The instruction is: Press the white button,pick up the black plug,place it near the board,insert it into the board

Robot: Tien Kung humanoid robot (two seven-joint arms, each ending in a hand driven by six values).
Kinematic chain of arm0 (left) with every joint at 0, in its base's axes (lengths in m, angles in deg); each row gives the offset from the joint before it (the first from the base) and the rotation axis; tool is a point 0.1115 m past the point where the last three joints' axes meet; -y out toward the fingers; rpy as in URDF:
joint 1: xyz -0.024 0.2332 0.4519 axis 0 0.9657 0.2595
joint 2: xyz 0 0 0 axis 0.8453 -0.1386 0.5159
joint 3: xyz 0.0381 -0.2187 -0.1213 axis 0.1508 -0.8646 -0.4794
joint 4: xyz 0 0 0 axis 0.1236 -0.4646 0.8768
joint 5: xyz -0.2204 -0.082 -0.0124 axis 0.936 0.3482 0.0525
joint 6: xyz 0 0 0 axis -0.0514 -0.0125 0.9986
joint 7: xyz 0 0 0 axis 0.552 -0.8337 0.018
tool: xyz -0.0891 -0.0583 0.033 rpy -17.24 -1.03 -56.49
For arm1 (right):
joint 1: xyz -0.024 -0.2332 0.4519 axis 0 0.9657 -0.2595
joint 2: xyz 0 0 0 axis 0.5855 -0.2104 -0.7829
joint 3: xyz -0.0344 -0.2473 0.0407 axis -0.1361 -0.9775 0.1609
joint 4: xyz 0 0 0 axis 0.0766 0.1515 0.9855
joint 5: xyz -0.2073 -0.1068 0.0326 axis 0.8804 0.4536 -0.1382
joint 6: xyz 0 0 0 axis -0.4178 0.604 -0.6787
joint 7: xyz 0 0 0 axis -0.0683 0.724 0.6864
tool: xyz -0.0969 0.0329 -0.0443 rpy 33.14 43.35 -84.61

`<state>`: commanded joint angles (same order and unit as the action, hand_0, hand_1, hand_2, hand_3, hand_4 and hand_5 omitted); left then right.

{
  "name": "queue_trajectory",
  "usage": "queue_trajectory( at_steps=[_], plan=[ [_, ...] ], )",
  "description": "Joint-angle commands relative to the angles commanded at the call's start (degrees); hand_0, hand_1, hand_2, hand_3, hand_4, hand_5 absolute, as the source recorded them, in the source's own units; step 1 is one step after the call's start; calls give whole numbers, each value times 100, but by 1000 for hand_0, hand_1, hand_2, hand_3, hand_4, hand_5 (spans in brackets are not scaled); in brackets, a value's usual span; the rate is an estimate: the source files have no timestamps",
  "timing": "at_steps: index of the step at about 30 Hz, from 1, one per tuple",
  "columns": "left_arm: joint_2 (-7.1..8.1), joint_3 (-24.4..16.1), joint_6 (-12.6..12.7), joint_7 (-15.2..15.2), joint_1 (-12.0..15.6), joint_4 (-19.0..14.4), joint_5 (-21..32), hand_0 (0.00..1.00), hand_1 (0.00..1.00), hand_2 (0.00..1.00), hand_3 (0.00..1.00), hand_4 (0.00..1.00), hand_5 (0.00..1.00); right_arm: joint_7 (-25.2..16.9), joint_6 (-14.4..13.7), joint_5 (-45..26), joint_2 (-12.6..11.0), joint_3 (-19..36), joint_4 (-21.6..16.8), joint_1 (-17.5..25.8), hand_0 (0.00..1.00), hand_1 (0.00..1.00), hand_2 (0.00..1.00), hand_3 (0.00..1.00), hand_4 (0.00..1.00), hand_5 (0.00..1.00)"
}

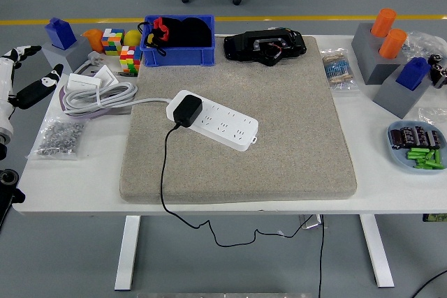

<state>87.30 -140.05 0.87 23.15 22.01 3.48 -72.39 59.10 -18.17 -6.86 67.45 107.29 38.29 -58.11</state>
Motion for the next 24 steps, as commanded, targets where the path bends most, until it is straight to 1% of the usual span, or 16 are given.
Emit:
queue_trajectory(
  at_steps=[15, 20, 24],
  plan=[
    [-4, 14, 7, 15, -3, -39, 1, 856, 883, 824, 765, 768, 427, 12, 10, -1, 15, -8, 11, 21, 616, 562, 603, 541, 645, 324],
    [-10, 17, 17, 105, -12, -40, -40, 857, 883, 824, 765, 767, 428, 12, 10, -3, 15, 4, 10, 7, 616, 561, 603, 541, 646, 325],
    [-10, -2, 12, 104, -12, -44, -29, 855, 883, 821, 761, 767, 429, 12, 13, -12, 20, -3, 9, 4, 617, 562, 604, 542, 646, 324]
  ],
)
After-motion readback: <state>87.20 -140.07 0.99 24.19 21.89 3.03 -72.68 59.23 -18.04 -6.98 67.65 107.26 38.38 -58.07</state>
